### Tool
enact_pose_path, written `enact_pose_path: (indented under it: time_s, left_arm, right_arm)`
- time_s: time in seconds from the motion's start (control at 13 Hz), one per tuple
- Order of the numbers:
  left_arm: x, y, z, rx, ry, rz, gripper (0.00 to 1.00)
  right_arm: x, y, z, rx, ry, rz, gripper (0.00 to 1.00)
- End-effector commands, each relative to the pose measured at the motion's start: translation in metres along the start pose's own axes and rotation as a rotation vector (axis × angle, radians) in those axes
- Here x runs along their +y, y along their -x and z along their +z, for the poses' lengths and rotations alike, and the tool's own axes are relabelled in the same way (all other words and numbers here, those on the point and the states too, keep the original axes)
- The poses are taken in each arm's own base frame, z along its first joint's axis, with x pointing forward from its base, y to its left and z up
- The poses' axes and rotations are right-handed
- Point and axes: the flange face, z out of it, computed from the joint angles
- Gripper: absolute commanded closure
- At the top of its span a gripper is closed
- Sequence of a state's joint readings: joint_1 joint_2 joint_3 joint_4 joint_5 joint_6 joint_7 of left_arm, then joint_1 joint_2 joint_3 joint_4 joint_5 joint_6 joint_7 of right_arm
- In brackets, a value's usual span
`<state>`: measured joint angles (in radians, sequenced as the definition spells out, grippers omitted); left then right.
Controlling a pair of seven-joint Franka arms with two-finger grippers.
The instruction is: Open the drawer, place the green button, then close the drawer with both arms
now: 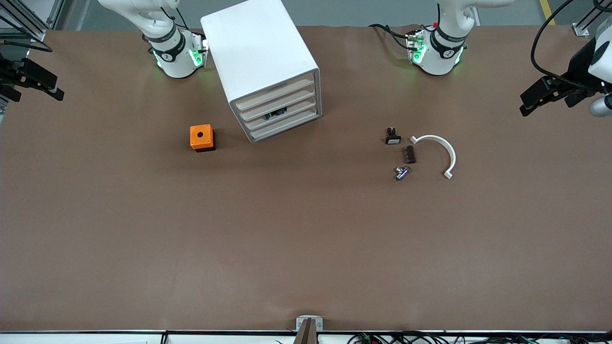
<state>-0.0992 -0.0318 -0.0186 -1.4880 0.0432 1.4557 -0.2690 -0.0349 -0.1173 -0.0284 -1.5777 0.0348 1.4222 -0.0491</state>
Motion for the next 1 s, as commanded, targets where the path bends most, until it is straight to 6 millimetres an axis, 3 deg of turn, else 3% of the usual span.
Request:
enact_pose_path:
  time_s: [0.0, 0.23, 0.54, 0.92]
  left_arm:
    - [-0.001, 0.012, 0.006, -0.023, 0.006, 0.053, 0.0]
    - [-0.003, 0.026, 0.02, -0.003, 0.014, 0.058, 0.0]
    - [-0.001, 0.022, 0.007, 0.018, 0.055, 0.056, 0.0]
    - [-0.004, 0.017, 0.007, 0.018, 0.05, 0.045, 0.0]
  right_arm:
    - [0.005, -0.001, -0.005, 0.006, 0.002, 0.007, 0.0]
    - [0.004, -0.001, -0.005, 0.006, 0.001, 0.005, 0.0]
    - [0.002, -0.001, -0.003, 0.0, 0.0, -0.001, 0.0]
    - [0.004, -0.001, -0.003, -0.003, 0.003, -0.006, 0.0]
